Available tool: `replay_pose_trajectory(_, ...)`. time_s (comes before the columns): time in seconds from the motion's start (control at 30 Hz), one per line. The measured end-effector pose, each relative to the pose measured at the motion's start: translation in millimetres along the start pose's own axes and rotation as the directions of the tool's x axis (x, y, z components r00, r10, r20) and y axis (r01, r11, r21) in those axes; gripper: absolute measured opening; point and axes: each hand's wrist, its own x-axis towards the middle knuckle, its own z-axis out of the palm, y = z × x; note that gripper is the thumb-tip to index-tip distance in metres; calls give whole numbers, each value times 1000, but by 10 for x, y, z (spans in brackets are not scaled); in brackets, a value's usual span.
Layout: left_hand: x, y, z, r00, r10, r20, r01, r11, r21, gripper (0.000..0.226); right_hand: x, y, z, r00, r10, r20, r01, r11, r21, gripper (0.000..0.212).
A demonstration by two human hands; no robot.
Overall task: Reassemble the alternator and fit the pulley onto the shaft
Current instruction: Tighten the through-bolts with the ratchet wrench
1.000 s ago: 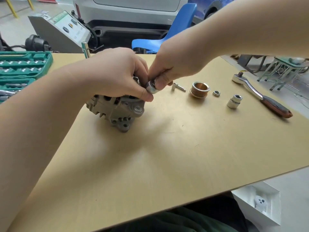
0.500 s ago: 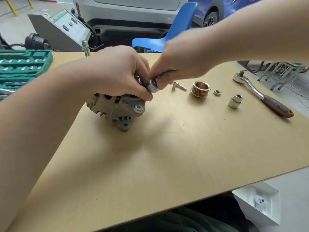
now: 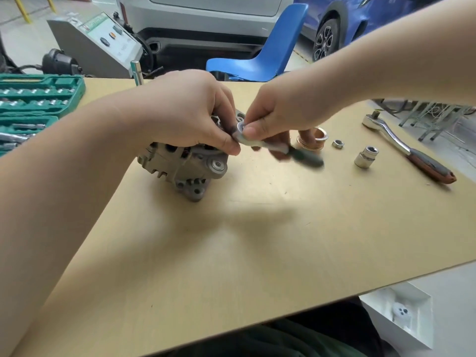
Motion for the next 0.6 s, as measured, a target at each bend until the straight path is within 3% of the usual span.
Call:
replay_pose_trajectory(0.03,0,-10,-2,1000,0,-3,0,1000,9,19,1,-12,-61,991,-104,-86,70,943,-325,53)
replay_pose_trajectory(0.07,-3,-16,-1,1000,3,-1,-3,1000,11,17,7,-16,-105,968,-222,-119,115,808,-577,55)
replay_pose_trajectory(0.13,-16,-15,-2,1000,1,-5,-1,1000,8,15,11,-18,-138,934,-339,-112,142,640,-755,59)
replay_pose_trajectory(0.17,-17,-10,0,1000,-8,-14,8,1000,11,17,9,10,-129,937,-331,-117,145,669,-729,58)
replay_pose_trajectory(0.2,-16,-7,6,999,-22,-26,22,1000,11,21,1,29,-102,953,-271,-133,139,784,-605,53)
replay_pose_trajectory(0.27,-2,3,16,998,-47,-48,47,999,0,27,35,76,-14,995,-72,-69,65,993,-96,48)
replay_pose_trajectory(0.3,1,9,14,997,-54,-49,53,999,-7,28,47,77,39,1000,4,19,-7,982,191,49)
replay_pose_trajectory(0.37,8,19,6,998,-50,-25,49,999,-18,25,30,16,114,983,77,166,-159,812,562,52)
replay_pose_trajectory(0.4,7,20,1,999,-41,-12,41,999,-21,24,24,-7,128,976,87,197,-193,762,618,53)
replay_pose_trajectory(0.43,5,21,-4,999,-34,-2,34,999,-22,23,26,-22,126,977,99,190,-195,778,598,53)
replay_pose_trajectory(0.47,3,19,-2,1000,-29,3,29,999,-16,22,23,-15,96,989,97,113,-138,881,453,53)
replay_pose_trajectory(0.5,2,15,-3,1000,-24,3,24,1000,-6,21,7,-7,48,999,47,-4,-46,988,146,55)
replay_pose_trajectory(0.53,3,8,-2,1000,-19,4,19,1000,3,21,-11,-21,-3,991,-65,-114,39,975,-219,57)
replay_pose_trajectory(0.57,2,3,-8,1000,-15,8,15,1000,6,19,-18,-21,-47,965,-213,-156,105,851,-515,57)
replay_pose_trajectory(0.6,-2,0,-10,1000,-12,13,12,1000,5,16,-23,-19,-86,943,-305,-137,135,722,-678,57)
